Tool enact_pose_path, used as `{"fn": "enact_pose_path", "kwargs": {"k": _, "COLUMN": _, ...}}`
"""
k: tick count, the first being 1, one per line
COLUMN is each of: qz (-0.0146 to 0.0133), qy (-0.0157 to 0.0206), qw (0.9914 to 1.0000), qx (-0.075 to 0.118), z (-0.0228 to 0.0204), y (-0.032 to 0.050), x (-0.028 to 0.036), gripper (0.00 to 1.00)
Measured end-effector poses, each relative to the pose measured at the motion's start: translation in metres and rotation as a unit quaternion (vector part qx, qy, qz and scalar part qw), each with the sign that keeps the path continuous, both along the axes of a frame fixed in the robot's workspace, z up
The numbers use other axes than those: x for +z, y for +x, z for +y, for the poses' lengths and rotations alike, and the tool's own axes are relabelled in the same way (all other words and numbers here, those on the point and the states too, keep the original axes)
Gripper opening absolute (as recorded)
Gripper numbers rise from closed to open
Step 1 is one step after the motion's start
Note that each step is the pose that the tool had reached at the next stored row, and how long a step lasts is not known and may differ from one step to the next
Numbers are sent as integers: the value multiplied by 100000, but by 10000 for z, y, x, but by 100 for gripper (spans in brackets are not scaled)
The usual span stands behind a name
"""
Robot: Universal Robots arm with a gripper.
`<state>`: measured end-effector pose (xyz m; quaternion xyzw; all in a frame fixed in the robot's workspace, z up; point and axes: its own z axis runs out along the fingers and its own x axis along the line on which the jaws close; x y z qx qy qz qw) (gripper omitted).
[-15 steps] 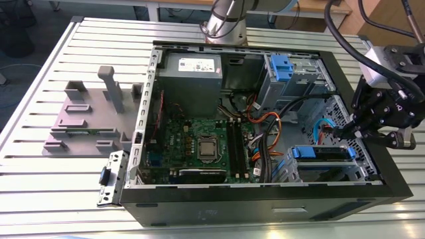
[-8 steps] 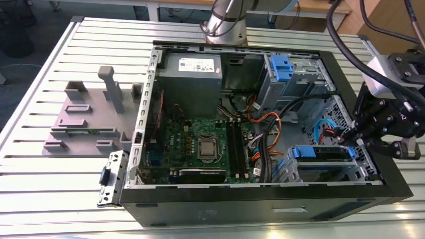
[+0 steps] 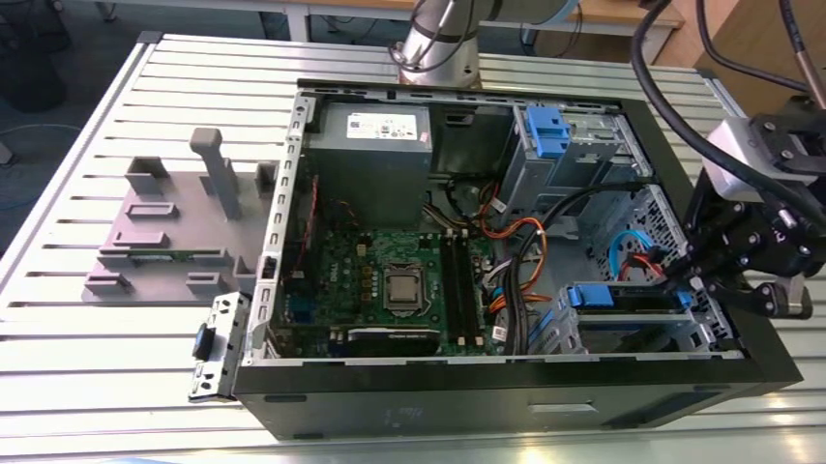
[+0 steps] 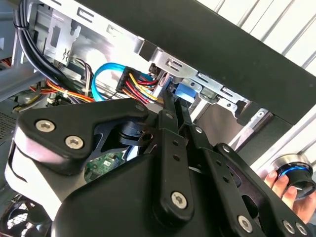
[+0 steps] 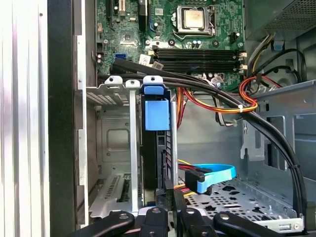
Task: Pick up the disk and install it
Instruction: 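Insert the first disk wire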
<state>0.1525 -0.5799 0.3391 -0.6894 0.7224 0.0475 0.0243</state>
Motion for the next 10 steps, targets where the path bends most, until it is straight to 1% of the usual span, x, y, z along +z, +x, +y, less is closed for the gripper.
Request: {"fn": "enact_pose_path", "kwargs": {"k": 10, "qz": -1, "qy": 13, "qw": 100000, "qx": 3, "z": 0, "y": -42, "x": -48, "gripper": 17}}
